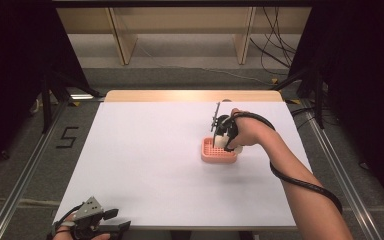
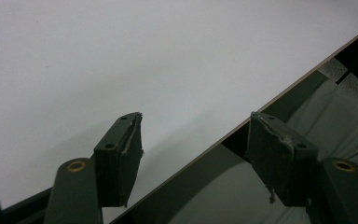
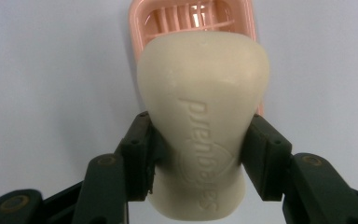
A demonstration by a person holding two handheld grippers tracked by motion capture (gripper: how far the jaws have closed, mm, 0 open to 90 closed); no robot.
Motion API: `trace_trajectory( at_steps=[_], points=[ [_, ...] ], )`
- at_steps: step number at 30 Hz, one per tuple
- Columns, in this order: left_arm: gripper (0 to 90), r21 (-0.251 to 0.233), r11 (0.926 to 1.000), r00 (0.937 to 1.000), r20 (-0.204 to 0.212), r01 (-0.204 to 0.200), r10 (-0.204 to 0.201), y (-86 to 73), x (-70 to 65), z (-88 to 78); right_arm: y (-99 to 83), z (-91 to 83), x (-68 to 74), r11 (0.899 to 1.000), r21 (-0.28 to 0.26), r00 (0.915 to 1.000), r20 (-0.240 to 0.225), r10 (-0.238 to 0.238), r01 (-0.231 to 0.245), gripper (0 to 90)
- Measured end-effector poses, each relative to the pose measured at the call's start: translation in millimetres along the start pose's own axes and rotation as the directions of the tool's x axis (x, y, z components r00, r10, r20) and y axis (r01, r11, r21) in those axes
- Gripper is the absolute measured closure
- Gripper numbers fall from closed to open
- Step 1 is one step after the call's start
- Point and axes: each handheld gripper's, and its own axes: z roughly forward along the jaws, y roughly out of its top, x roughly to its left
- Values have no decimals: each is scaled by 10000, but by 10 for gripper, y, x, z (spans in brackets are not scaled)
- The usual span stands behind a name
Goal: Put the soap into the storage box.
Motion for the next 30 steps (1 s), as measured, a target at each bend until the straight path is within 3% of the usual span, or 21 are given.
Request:
trace_trajectory(
  at_steps=[1, 5, 6, 10, 13, 14, 16, 17, 19, 21, 22, 26, 28, 30],
  points=[
    [352, 6, 10000, 10000, -8, -13, 13, 0, 1, -1, 14, -2, 20, 9997, 38, 9996, -141, 260, -260, 506],
    [351, 0, 10000, 10000, -8, -11, 11, 0, 0, -1, 31, -4, 21, 9991, 139, 9991, -86, 413, -412, 506],
    [351, 1, 10000, 10000, -4, -12, 12, 0, 1, -2, 33, 19, -4, 10000, 0, 10000, -12, -37, 37, 506],
    [351, 77, 10000, 10000, 28, -27, 27, 3, 2, -6, 52, 18, 12, 9997, 83, 9997, -85, 233, -232, 506],
    [351, 64, 10000, 10000, 21, -27, 27, 2, 2, -5, 54, 40, -13, 9999, 22, 9998, 78, -171, 171, 506],
    [351, 63, 10000, 10000, 20, -25, 25, 2, 2, -5, 64, 23, 7, 9998, 130, 9999, 99, 115, -116, 506],
    [351, 61, 10000, 10000, 28, -18, 18, 3, 3, -6, 74, 38, -8, 10000, -3, 10000, 47, -82, 82, 506],
    [352, 63, 10000, 10000, 22, -25, 25, 3, 2, -5, 77, 36, 5, 9999, 22, 9999, 67, 146, -146, 506],
    [352, 63, 10000, 10000, 26, -29, 29, 3, 2, -5, 93, 39, -6, 10000, 2, 10000, -7, -24, 24, 506],
    [351, 44, 10000, 10000, 38, -14, 13, 2, 0, -5, 93, 45, -3, 9999, 78, 9999, 34, 115, -116, 506],
    [351, 65, 10000, 10000, 54, -38, 38, 3, 2, -8, 96, 56, -15, 9999, 7, 9998, 92, -151, 151, 506],
    [351, 98, 9999, 10000, 39, -64, 64, 3, 4, -9, 110, 71, 1, 10000, 33, 10000, -18, 61, -61, 506],
    [351, 103, 9999, 10000, 33, -77, 76, 3, 3, -8, 108, 88, -22, 9998, -41, 9997, 116, -197, 198, 506],
    [351, 116, 9999, 10000, 25, -89, 89, 3, 4, -9, 110, 87, -16, 10000, -49, 9999, 152, -60, 61, 506]
  ],
)
